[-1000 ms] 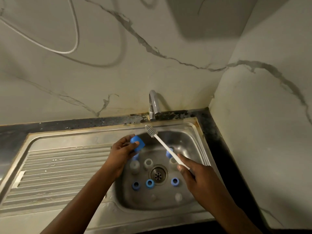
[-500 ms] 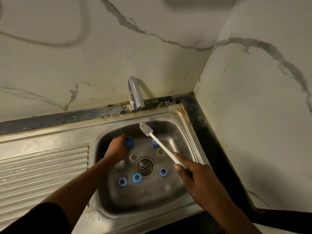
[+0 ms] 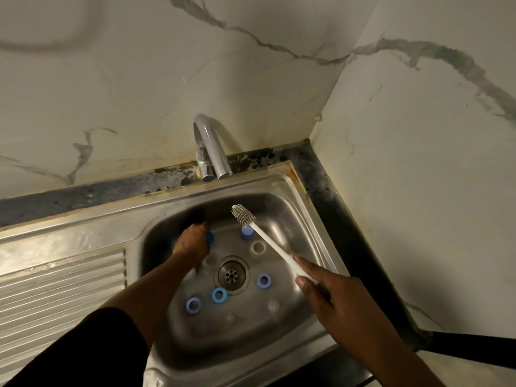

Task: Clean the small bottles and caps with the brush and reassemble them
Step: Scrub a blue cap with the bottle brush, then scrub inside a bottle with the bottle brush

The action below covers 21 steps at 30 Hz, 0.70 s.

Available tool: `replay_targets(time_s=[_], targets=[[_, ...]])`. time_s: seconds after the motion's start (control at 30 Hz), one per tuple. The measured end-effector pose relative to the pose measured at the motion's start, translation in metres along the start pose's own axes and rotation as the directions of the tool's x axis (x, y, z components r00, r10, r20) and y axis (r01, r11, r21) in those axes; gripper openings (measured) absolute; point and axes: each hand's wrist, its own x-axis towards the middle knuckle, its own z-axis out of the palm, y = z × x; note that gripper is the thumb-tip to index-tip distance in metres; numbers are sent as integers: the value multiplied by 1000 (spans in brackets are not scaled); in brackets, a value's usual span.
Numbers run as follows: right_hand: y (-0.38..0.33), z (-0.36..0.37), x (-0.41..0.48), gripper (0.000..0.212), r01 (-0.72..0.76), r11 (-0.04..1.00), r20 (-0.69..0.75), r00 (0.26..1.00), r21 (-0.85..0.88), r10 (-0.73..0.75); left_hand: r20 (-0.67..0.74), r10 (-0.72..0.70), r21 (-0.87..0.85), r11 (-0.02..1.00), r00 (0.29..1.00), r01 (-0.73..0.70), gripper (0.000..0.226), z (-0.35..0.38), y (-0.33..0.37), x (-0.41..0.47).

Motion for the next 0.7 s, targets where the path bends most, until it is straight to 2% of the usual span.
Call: replay_targets(time_s=[0.1,0.23,0.4,0.47,0.53,0.6,0.7], targets=[[0,1,1,58,-7,1000,3,1000,-15,7,5,-15,-14,1000,1000,15,53,0,-2,2],[-2,1,3,52,-5,1000,-1,1000,-24,5,-15,-4,-42,999,1000,3,48,-9,0,-4],[-2,5,6,54,39,999,-29,999,-14,-40,-47,123,-58,990,991,-125,41,-21,12,-32],[-1,8,7,55,59,998,-31,998,-9,-59,19,189,82,978,982,-190,59,-18,14,-44],[-3,8,6,52,72,997,-16,997,-5,-72,88,219,339,911,972,-236,76,-14,12,-50],[-6,7,4,50,84,996,-13,996,-9,-84,118,195,479,847,974,-228,76,-10,10,-55],[-6,4,1,49,89,996,-18,996,-8,-89,97,164,485,854,982,-190,61,-7,11,-58]])
